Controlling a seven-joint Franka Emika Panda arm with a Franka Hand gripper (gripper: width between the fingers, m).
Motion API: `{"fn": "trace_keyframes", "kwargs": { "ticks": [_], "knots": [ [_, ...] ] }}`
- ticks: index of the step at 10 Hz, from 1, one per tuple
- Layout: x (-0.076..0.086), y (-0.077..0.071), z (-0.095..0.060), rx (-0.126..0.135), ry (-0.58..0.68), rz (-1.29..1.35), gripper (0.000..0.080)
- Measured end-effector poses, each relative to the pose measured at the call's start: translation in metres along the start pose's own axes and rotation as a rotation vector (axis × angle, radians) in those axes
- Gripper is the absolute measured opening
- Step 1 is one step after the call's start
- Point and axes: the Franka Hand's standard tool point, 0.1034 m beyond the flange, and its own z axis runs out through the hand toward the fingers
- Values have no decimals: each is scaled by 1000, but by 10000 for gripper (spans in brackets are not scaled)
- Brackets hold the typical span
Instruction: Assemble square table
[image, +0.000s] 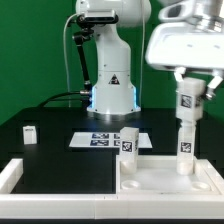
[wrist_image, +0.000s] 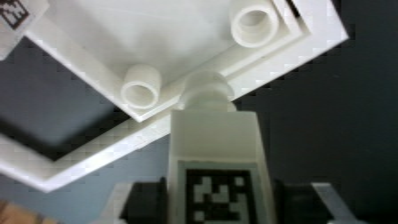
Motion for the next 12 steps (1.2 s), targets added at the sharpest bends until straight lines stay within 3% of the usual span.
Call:
{"fn": "trace_keyframes", "kwargs": {
  "ticks": [1,3,6,7,8,9,12],
  "knots": [
    [-3,-12,-3,50,-10,-9,287],
    [-6,-10,-2,52,-27,-3,288],
    [-26,-13,5,123,75,-294,288],
    [-20,-17,8,179,86,-338,288],
    [-27,-17,15,233,76,-348,288],
    [-33,-14,19,262,57,-344,288],
    [-38,-24,15,281,11,-317,288]
  ]
}}
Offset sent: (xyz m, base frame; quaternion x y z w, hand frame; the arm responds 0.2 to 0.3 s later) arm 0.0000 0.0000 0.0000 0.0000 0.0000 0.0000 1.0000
